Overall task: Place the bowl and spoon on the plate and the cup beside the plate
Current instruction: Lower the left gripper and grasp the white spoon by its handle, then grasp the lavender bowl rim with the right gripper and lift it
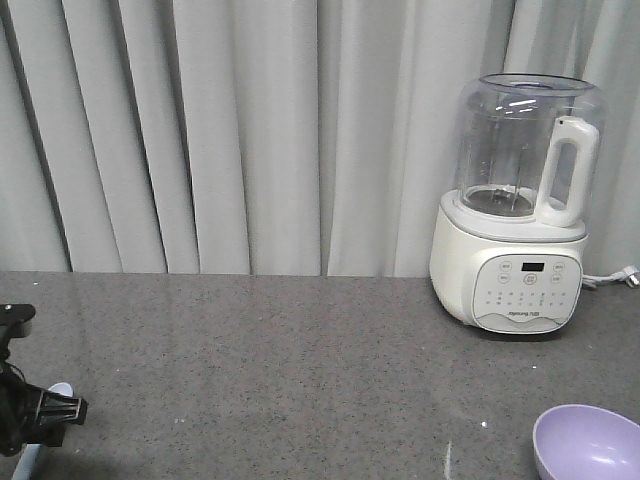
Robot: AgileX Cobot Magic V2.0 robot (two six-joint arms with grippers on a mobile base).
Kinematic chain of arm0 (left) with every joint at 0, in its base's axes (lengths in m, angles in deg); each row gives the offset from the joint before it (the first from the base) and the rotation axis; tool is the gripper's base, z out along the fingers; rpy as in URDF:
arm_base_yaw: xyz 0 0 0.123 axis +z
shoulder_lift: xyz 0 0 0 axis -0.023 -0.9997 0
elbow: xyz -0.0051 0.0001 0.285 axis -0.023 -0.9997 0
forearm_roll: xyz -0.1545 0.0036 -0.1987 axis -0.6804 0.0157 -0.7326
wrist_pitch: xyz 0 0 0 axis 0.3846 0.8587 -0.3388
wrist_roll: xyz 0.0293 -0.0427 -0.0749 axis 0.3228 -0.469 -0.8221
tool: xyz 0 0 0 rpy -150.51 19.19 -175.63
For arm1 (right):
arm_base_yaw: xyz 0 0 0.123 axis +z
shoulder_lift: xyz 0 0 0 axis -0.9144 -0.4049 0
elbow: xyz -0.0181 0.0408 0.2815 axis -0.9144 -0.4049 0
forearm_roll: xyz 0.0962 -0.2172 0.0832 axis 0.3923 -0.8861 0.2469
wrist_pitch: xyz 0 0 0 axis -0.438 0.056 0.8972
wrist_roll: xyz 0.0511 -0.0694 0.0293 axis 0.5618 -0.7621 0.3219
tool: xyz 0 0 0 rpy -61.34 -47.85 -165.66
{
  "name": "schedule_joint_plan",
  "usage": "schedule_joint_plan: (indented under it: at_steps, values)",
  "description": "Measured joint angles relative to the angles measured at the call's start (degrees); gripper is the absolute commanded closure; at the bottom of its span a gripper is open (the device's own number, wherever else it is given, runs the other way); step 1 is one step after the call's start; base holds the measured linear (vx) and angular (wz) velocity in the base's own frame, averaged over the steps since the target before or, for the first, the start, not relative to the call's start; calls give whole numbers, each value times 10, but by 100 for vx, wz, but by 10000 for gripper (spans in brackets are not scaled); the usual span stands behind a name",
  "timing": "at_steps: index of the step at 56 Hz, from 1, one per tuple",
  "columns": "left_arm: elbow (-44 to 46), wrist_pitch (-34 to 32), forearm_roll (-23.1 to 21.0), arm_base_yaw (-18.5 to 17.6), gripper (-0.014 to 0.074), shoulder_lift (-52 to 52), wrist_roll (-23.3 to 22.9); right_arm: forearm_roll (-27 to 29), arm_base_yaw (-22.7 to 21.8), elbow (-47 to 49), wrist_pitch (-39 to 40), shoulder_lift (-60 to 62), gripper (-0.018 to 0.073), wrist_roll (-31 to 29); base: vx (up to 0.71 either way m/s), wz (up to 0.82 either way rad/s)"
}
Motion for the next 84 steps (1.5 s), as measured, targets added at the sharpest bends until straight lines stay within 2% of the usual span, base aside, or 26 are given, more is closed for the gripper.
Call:
schedule_joint_plan:
  at_steps: [20, 36, 43, 50, 64, 76, 84]
  values:
    - [80, 19, 0, 0, 74, -114, 1, 0, 0, -1, -18, 0, -17, 0, 0, 0]
    - [105, 21, 7, 0, 97, -146, 0, 0, 0, -1, -18, 0, -17, -1, 0, 0]
    - [108, 21, 8, 0, 154, -150, -1, 0, 0, -1, -18, 0, -17, -1, 0, 0]
    - [108, 21, 11, -1, 260, -150, -2, 0, 0, -1, -18, 0, -17, -1, 0, 0]
    - [111, 32, 36, -1, 596, -150, -2, 0, 0, -1, -18, 0, -17, -1, 0, 0]
    - [108, 46, 43, -1, 603, -139, 5, 0, 0, -1, -18, 0, -17, -1, 0, 0]
    - [101, 65, 45, -9, 603, -88, 11, 0, 0, -1, -20, 0, -10, -1, 0, 0]
